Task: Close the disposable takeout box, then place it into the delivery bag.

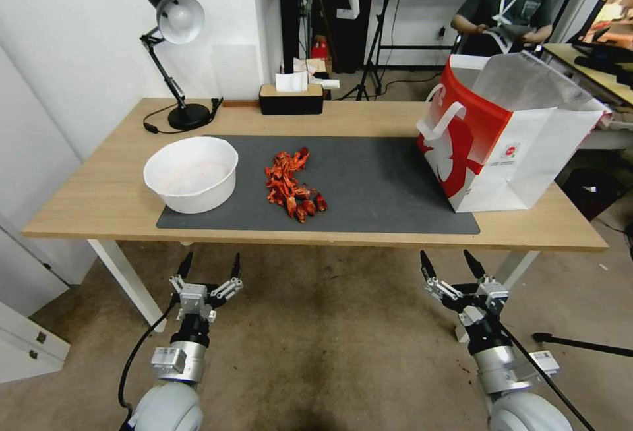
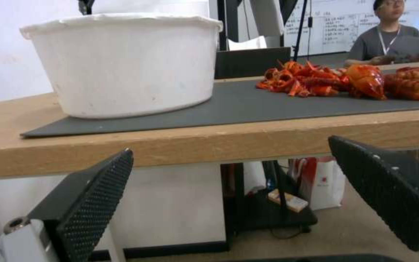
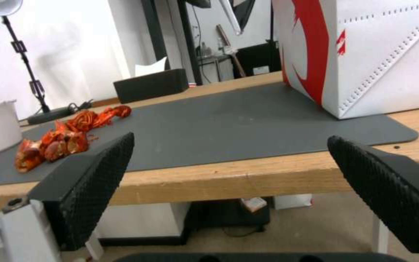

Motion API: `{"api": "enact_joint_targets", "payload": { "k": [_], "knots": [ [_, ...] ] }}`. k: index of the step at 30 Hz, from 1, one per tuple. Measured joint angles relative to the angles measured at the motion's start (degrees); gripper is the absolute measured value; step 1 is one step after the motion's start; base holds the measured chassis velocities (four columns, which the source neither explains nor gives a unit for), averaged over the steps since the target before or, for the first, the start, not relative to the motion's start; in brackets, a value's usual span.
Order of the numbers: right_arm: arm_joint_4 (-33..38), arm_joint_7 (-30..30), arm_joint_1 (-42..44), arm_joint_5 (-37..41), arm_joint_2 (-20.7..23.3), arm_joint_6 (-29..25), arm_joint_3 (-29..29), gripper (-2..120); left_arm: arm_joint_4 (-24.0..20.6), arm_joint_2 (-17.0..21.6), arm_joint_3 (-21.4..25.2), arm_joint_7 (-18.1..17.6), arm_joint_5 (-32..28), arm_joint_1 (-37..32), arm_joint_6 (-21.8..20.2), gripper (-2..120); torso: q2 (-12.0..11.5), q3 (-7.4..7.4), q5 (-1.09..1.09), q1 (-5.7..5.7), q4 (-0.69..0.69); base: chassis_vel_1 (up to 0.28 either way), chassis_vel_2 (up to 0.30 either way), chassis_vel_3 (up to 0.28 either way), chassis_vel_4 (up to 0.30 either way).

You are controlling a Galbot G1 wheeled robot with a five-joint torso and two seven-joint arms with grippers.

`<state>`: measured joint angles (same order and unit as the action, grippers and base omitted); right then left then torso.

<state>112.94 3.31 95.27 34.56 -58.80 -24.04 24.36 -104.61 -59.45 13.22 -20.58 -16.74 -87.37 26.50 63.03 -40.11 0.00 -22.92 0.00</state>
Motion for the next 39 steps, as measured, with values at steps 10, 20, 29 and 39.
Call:
{"api": "enact_joint_targets", "payload": {
  "k": [10, 20, 29, 39],
  "knots": [
    [-0.10, -0.69, -0.69, 1.20, 0.76, -0.62, 0.08, 100, -0.27, 0.37, 0.26, 1.21, -1.08, -0.41, 0.09, 100, -0.01, 0.00, 0.01, 0.00, 0.00, 0.000, 0.000, 0.000, 0.000],
    [0.02, -0.59, -0.74, 1.24, 0.78, -0.62, 0.06, 100, -0.28, 0.44, 0.35, 1.30, -1.29, -0.51, 0.12, 100, -0.01, 0.00, 0.01, 0.00, 0.00, 0.000, 0.000, 0.000, 0.000],
    [0.05, -0.55, -0.76, 1.24, 0.80, -0.62, 0.06, 100, -0.31, 0.47, 0.35, 1.30, -1.30, -0.51, 0.12, 100, -0.01, 0.00, 0.01, 0.00, 0.00, 0.000, 0.000, 0.000, 0.000],
    [0.09, -0.50, -0.76, 1.24, 0.81, -0.62, 0.06, 100, -0.34, 0.48, 0.35, 1.29, -1.30, -0.50, 0.12, 100, -0.01, 0.00, 0.00, 0.00, 0.00, 0.000, 0.000, 0.000, 0.000]
  ]
}}
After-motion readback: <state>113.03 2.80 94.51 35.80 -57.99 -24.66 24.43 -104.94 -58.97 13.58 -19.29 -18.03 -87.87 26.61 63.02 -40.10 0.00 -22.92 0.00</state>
